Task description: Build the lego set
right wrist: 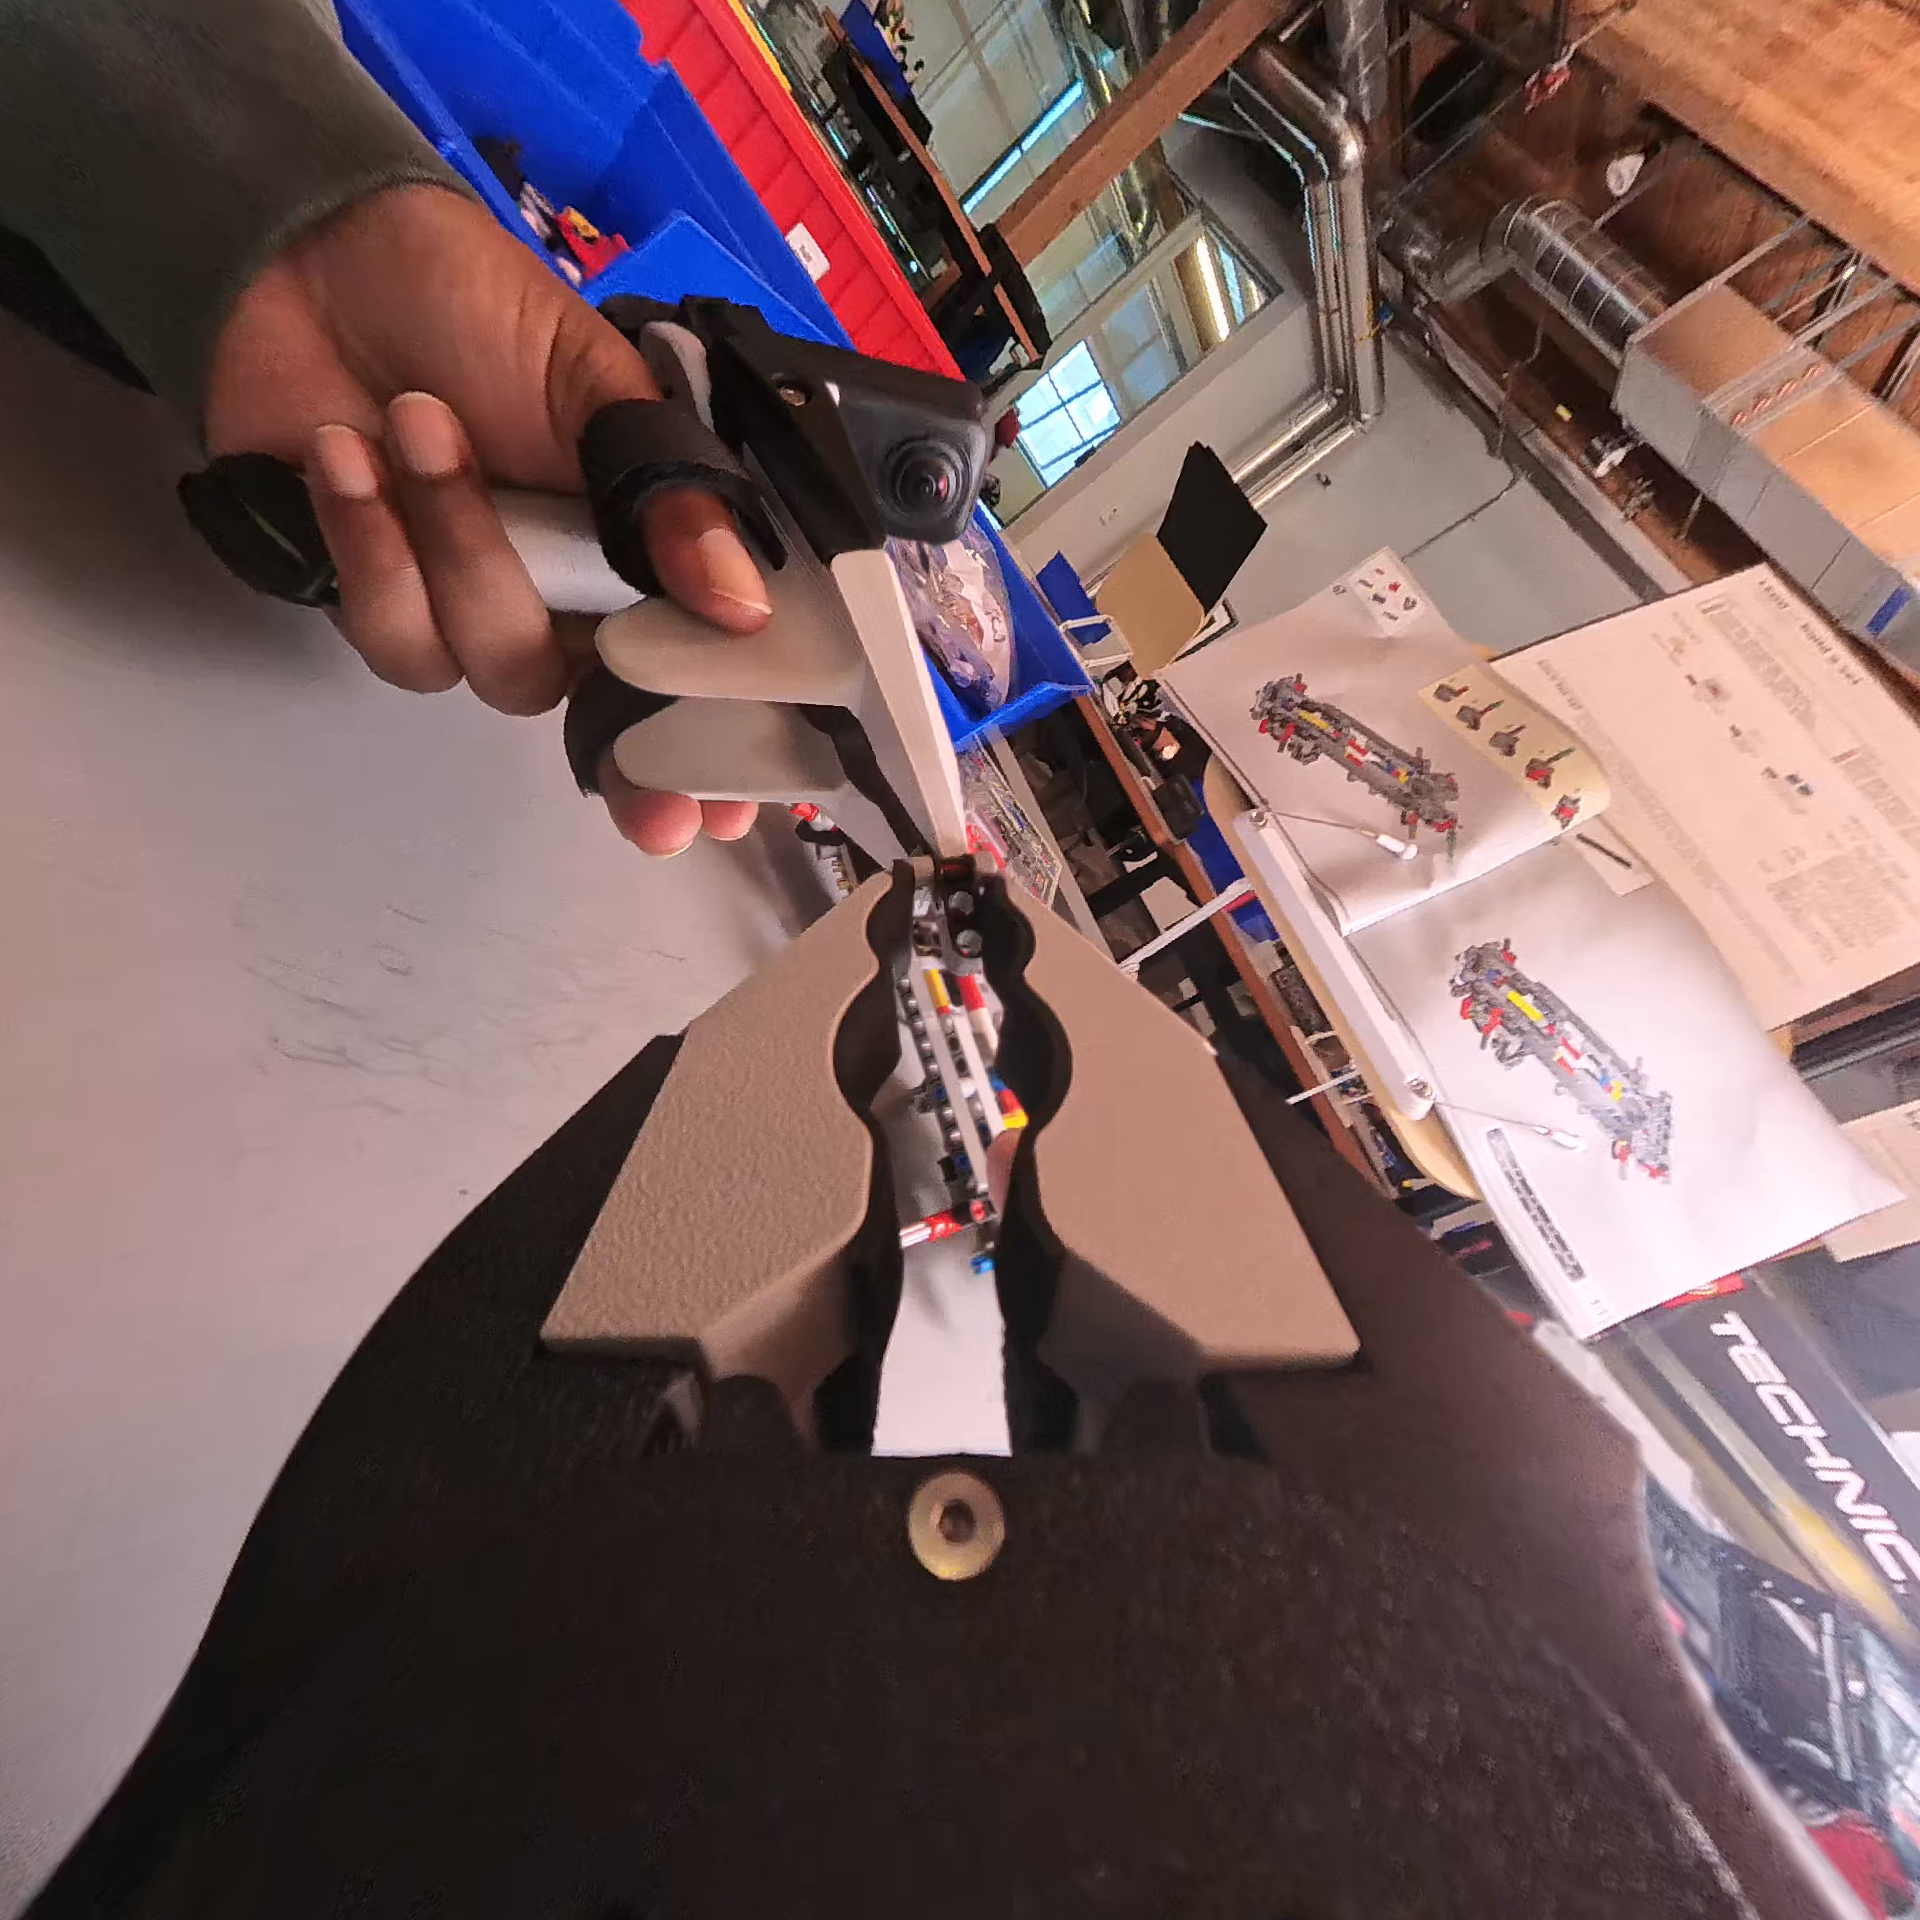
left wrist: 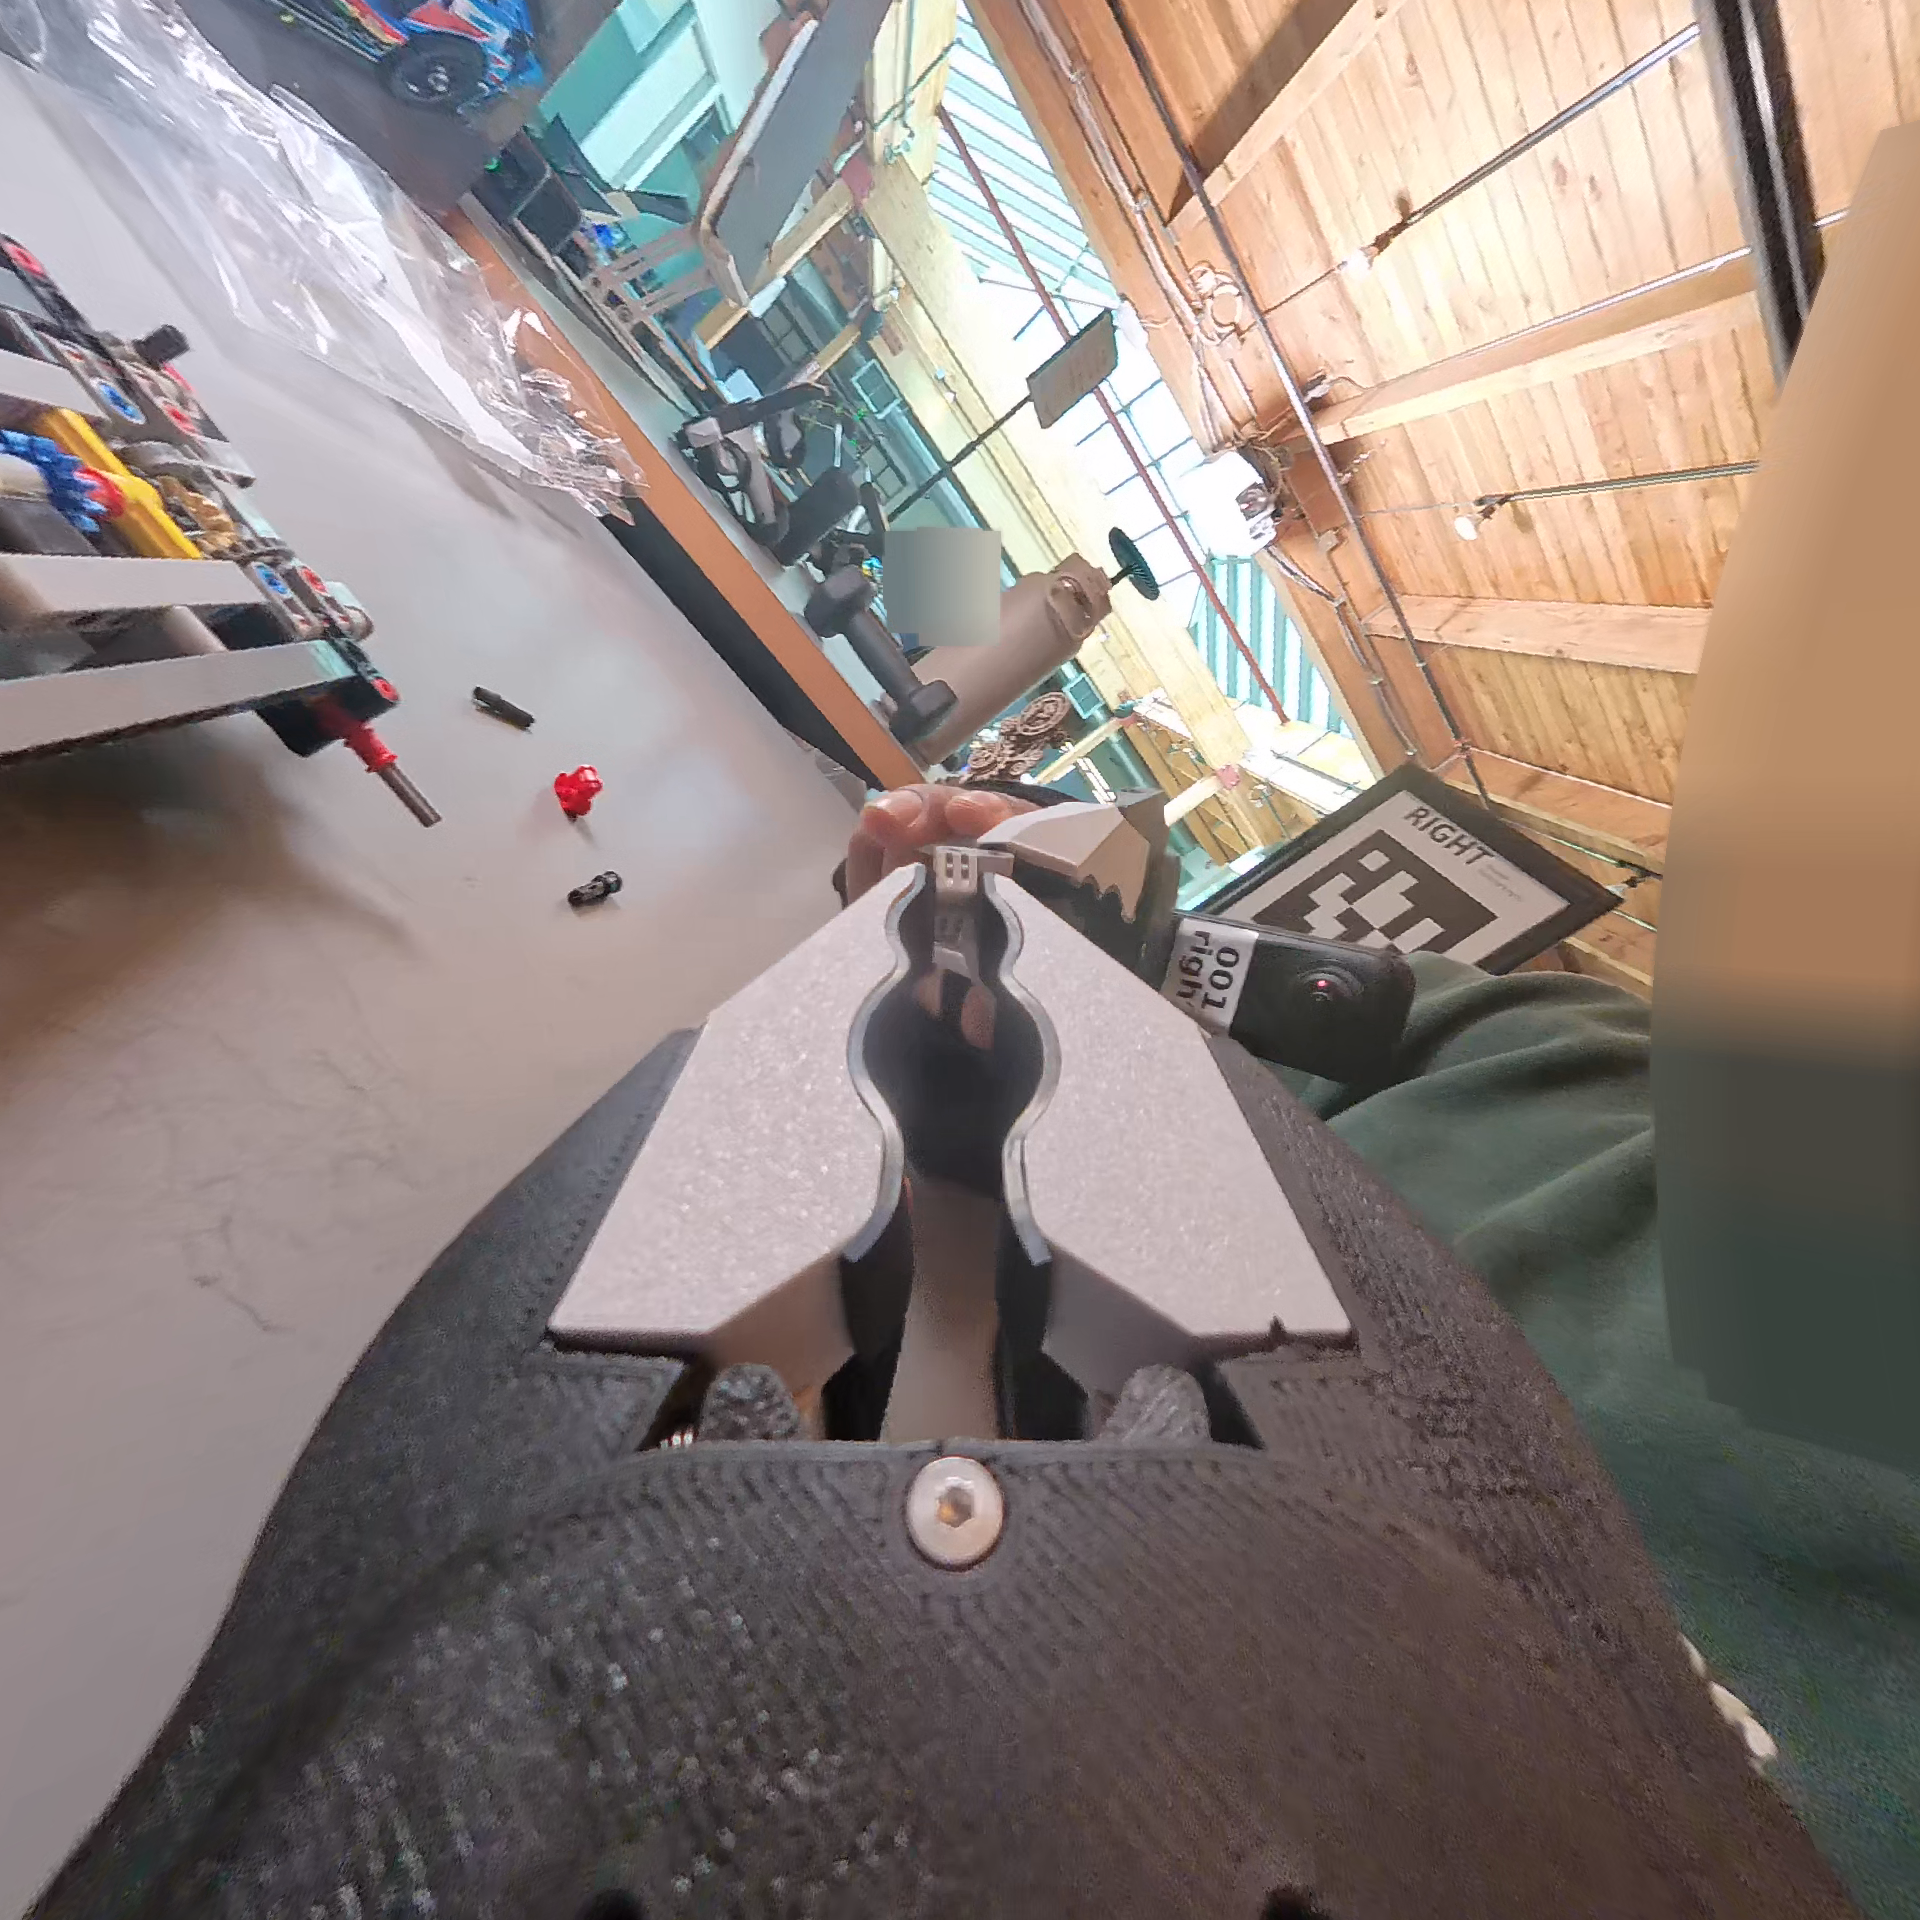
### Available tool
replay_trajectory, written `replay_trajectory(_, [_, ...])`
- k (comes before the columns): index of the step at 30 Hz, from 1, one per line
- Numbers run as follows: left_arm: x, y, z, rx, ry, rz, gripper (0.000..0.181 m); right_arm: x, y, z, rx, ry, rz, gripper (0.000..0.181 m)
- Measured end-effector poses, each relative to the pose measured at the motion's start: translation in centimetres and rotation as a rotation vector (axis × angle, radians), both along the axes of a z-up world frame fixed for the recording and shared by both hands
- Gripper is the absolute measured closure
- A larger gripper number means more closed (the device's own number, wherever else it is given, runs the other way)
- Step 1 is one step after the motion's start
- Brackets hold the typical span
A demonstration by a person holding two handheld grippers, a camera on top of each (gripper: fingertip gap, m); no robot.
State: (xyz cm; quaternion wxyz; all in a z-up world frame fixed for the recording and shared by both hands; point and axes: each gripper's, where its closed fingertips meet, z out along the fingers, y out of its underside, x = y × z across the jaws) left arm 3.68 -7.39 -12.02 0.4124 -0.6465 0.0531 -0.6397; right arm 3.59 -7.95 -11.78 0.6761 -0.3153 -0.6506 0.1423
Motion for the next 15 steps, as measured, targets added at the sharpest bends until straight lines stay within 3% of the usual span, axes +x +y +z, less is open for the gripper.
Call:
replay_trajectory(7, [0.2,-0.5,0.6,0.149,0.064,-0.056,0.175,0.1,-0.8,0.6,0.033,0.025,0.068,0.169])
replay_trajectory(10, [0.0,-0.5,0.8,0.254,0.165,-0.017,0.176,0.2,-0.4,-0.2,-0.067,0.004,0.090,0.155])
replay_trajectory(13, [-0.5,-0.1,0.4,0.321,0.280,0.027,0.175,0.5,0.2,0.0,-0.230,0.021,0.124,0.151])
replay_trajectory(15, [-0.6,-0.2,0.1,0.320,0.310,0.019,0.175,0.7,0.9,-0.1,-0.236,0.010,0.111,0.152])
